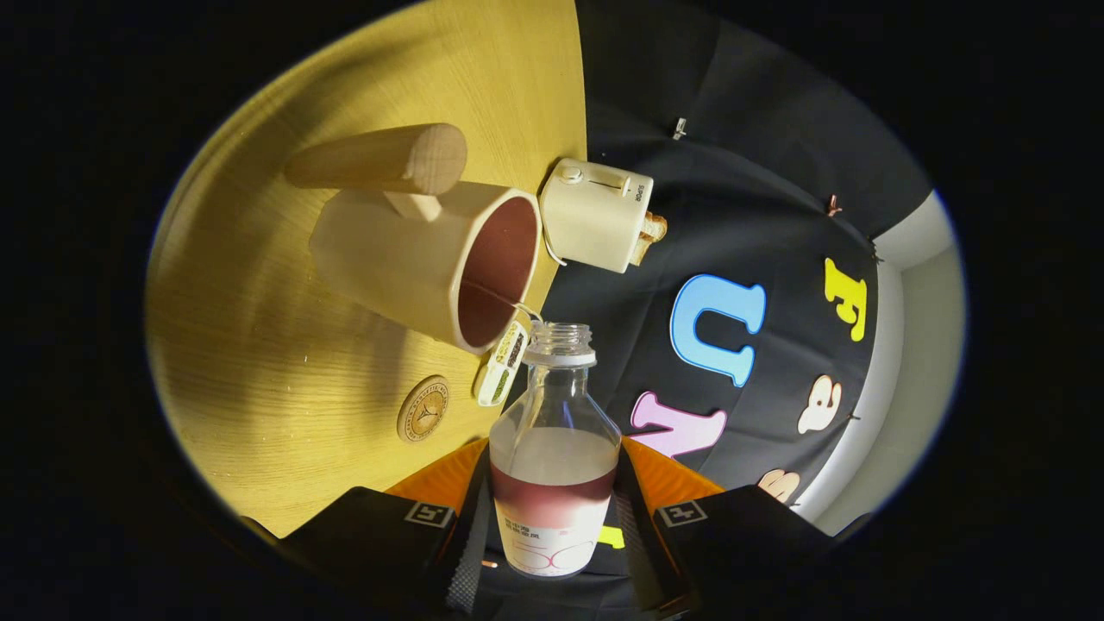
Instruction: Take the bottle from table, then pour the juice into the cup, finally place the bottle on the coaster
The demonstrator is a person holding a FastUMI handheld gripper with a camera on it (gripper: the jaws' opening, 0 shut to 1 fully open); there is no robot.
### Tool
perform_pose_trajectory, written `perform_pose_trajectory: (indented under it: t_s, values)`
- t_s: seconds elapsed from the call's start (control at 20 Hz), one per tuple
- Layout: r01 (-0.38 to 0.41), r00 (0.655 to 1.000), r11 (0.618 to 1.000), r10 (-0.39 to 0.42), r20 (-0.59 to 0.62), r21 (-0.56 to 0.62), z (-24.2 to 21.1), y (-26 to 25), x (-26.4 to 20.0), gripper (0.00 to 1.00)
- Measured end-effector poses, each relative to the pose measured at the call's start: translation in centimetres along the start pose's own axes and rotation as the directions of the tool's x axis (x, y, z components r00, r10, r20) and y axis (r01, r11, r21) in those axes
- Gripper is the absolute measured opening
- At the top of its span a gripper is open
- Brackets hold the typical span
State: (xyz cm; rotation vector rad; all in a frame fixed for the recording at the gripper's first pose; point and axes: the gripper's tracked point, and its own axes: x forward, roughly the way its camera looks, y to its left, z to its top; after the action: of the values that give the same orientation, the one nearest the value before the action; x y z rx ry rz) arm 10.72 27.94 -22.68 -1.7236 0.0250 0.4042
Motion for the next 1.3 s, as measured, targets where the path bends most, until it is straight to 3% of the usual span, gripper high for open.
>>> perform_pose_trajectory:
  t_s: [1.3]
  values:
    - [0.066, 0.995, 0.983, -0.052, 0.082, -0.174, 1.3, -0.6, 0.0, 0.70]
